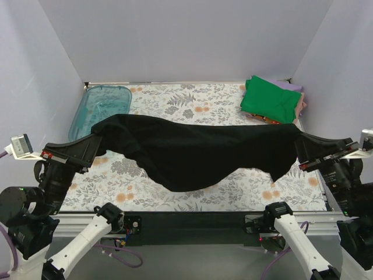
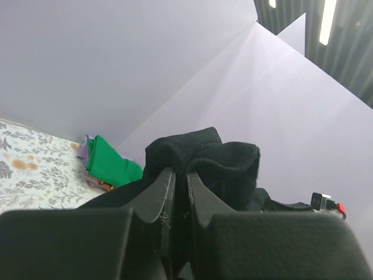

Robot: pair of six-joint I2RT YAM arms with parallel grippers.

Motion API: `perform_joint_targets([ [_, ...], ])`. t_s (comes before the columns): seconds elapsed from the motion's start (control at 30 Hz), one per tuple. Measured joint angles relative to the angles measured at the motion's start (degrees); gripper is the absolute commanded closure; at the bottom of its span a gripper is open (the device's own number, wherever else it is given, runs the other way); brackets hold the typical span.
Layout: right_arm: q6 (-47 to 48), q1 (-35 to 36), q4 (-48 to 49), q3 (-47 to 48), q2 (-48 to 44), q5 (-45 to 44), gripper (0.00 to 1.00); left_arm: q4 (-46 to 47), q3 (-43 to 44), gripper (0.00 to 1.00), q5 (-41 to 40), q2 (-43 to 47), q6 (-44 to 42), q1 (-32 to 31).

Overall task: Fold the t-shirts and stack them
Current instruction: Flatten the tshirt out

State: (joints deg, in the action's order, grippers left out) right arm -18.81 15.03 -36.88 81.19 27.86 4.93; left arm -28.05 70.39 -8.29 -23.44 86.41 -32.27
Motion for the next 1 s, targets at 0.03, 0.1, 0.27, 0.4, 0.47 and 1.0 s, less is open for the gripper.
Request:
perform_joint_targets([
  [0.03, 0.15, 0.0, -0.7, 1.6, 0.09, 0.0, 0.99, -0.11, 0.11, 1.0, 0.11, 0.63, 0.15, 0.0],
  [0.1, 0.35, 0.0, -0.85, 3.26, 0.28, -0.39, 0.99, -0.48, 0.17, 1.0, -0.42, 1.27, 0.72, 0.0],
  [0.27, 0.63, 0.04, -0.74, 2.67, 2.29, -4.87, 0.99, -7.17, 0.66, 1.0, -9.35, -2.4, 6.64, -0.09],
  [0.4, 0.79, 0.07, 0.55, -2.56, 9.14, -9.57, 0.99, -14.78, 1.46, 0.97, -20.13, -12.96, 14.38, -0.11],
  [0.47, 0.87, 0.04, 2.29, -7.17, 14.32, -11.82, 0.99, -18.08, 1.14, 0.84, -25.16, -22.45, 18.21, -0.07],
  [1.0, 6.8, -0.52, 8.59, -15.98, 51.89, -13.53, 0.02, -21.86, 1.29, 0.04, -11.19, -63.84, 14.97, 15.41],
])
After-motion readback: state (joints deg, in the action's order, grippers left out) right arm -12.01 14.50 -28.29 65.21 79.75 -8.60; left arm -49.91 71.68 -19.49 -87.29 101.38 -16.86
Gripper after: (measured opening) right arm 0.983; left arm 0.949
